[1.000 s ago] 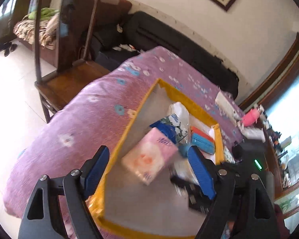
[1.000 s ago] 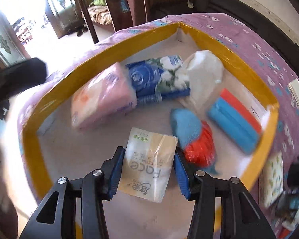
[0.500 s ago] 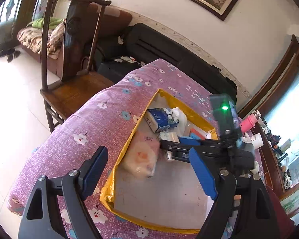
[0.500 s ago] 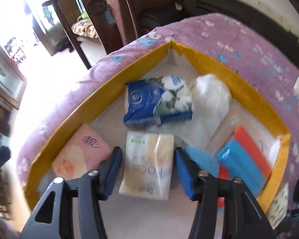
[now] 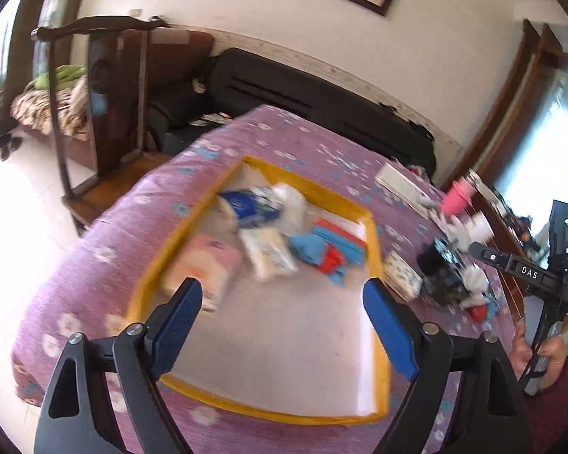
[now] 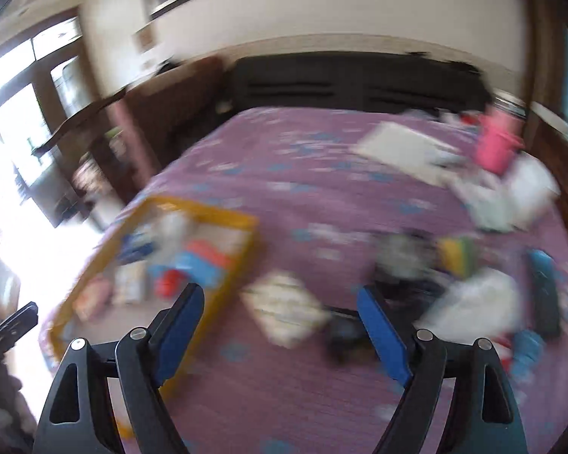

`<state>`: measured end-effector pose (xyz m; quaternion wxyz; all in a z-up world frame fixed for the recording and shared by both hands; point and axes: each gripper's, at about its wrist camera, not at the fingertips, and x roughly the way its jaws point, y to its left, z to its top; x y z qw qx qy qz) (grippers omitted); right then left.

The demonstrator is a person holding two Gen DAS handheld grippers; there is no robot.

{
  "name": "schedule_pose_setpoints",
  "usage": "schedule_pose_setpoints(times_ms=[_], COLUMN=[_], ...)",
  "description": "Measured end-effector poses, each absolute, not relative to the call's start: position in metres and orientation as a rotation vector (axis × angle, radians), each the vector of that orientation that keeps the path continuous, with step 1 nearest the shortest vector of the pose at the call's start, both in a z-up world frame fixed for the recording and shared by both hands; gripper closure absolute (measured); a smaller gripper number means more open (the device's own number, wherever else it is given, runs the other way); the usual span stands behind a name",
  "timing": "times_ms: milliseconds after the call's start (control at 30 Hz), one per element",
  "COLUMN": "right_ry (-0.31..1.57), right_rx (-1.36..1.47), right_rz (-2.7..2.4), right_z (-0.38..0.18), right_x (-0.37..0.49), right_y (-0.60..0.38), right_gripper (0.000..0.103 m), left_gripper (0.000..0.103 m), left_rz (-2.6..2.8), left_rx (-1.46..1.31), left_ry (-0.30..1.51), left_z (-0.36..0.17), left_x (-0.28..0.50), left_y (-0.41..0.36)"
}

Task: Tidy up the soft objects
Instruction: 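Grasp lemon-print tissue pack with left tool while right tool approaches blue knitted cloth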

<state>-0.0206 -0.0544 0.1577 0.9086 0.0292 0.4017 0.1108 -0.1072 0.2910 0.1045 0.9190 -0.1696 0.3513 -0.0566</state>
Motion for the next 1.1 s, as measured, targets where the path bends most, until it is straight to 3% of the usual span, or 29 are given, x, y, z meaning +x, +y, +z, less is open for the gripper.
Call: schedule_pose_setpoints(times_ms=[300, 633, 1100], right_ry=[0.82, 0.681, 0.597], right_rx=[0.234, 0.154, 0.144], right_rz=[0.057, 0.002, -0.014], right_z=[0.124, 0.112, 0.11], right_x=[-0.036, -0.041, -0.05], right_y=[-0.174, -0.207, -0.224], right_gripper=[0.016, 0.016, 0.014], left_gripper=[0.016, 0.016, 0.016], left_rz=[-0.293, -0.326, -0.299], left_rx=[-0.188, -0.106, -0.011], left_ry=[0.783, 0.901, 1.059], left_z=[0.106, 0.082, 0.025], left_x=[-0.09, -0.04, 0.097], left_y=[0.18, 0.102, 0.04])
